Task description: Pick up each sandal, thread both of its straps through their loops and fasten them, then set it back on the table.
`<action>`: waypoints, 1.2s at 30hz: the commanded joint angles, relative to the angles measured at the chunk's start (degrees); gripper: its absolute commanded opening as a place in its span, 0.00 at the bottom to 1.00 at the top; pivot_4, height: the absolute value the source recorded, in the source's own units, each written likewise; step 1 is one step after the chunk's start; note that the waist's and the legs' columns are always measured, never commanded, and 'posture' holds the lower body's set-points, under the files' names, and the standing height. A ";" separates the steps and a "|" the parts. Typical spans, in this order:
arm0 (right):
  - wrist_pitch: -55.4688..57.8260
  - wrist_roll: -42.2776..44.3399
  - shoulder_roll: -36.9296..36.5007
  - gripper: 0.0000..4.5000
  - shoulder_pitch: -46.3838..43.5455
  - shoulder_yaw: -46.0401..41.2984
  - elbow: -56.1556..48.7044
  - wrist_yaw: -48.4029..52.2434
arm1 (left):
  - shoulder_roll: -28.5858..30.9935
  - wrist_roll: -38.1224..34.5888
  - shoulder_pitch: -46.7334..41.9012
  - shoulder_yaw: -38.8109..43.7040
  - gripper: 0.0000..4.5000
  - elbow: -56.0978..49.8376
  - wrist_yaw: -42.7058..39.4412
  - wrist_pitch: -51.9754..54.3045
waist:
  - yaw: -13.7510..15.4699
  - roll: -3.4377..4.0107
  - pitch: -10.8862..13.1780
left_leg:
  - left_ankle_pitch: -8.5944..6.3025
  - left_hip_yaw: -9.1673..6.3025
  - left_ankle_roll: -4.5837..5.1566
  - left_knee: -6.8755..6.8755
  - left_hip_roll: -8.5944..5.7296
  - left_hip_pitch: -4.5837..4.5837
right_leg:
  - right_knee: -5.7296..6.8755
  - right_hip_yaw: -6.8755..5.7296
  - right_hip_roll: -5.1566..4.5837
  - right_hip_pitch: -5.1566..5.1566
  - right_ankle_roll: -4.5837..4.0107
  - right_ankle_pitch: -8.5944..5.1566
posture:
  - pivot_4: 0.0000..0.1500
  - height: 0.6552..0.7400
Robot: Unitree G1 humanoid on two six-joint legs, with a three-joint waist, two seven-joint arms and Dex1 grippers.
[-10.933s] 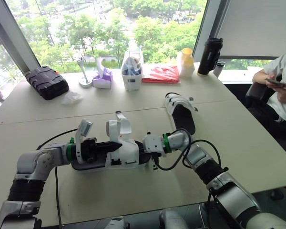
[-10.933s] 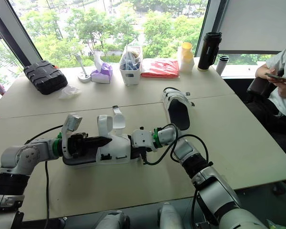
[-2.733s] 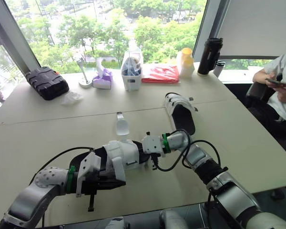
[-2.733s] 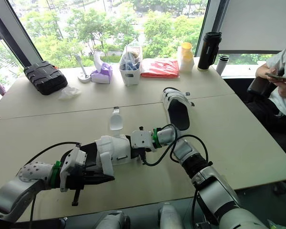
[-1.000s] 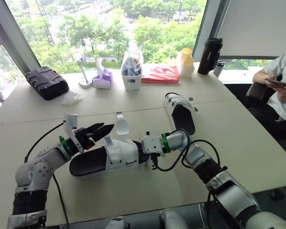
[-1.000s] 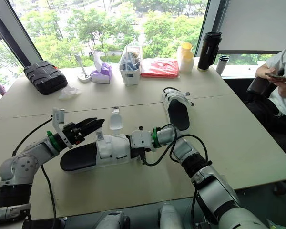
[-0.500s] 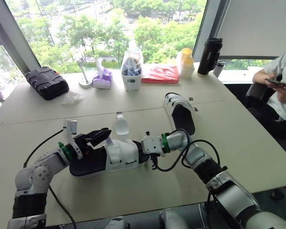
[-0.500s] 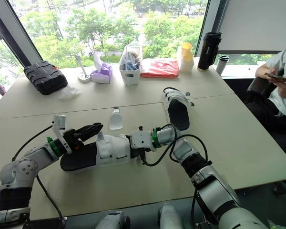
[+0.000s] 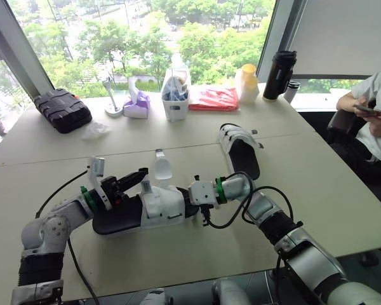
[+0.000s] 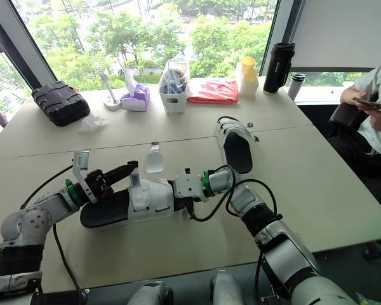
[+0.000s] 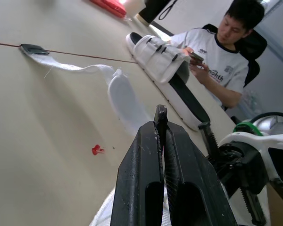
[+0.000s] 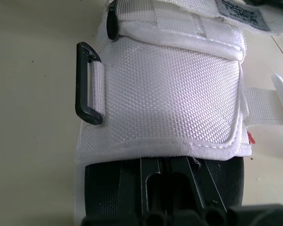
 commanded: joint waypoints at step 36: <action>1.59 -3.99 -0.80 0.00 1.56 2.11 1.89 -0.18 | -5.00 7.77 -5.20 -0.94 0.02 11.29 -6.67 -13.88 | 0.04 -0.05 0.00 | 0.03 -0.04 -0.05 0.01 -0.02 -0.01 | -0.01 -0.02 0.00 0.01 0.00 0.01 | 1.00 1.00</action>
